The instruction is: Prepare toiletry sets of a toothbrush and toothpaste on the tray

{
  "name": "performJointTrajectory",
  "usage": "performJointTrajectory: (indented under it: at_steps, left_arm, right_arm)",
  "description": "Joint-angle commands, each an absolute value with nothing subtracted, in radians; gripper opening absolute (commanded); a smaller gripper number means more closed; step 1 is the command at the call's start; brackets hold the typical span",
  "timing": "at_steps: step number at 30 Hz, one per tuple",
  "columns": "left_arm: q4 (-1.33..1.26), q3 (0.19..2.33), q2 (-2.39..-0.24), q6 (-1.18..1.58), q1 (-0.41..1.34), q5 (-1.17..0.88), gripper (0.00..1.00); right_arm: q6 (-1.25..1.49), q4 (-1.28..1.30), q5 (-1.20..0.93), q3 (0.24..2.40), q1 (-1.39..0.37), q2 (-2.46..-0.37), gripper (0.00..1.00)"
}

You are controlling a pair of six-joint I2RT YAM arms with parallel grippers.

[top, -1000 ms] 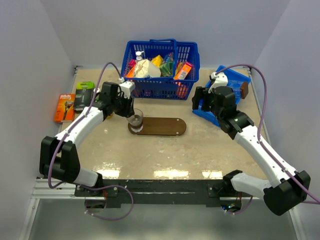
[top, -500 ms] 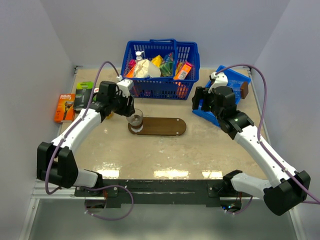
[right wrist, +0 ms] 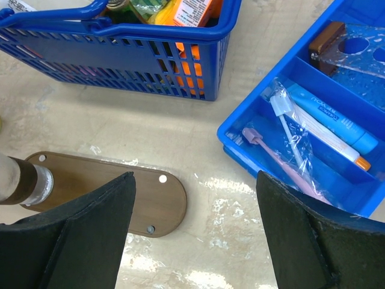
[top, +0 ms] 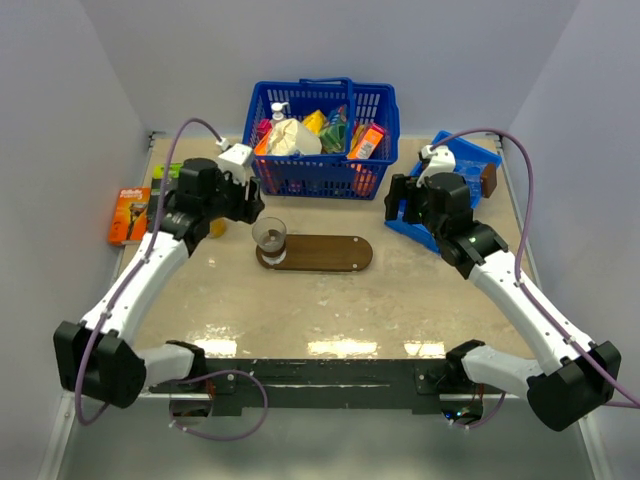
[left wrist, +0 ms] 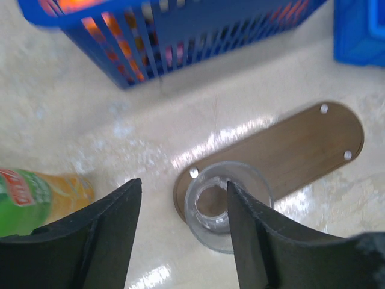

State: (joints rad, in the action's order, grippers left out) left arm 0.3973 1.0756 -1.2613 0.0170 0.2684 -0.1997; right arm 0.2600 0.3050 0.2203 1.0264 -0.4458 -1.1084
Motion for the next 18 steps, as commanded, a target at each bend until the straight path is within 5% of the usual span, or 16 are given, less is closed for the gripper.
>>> performJointTrajectory:
  at_steps: [1,8,18]
  left_arm:
    - [0.206,1.1,-1.157,0.043,0.261,-0.169,0.68]
    - [0.172,1.163,-1.236,0.095,0.261,-0.135,0.79]
    - [0.031,0.977,-1.114,0.164,0.252,-0.152,0.85]
  right_arm:
    - [0.238,0.327,0.279,1.086,-0.443,-1.101,0.84]
    - [0.195,0.391,0.371,1.204,-0.378,-1.167,0.9]
    - [0.143,0.498,0.564,1.42,-0.081,-1.382,0.89]
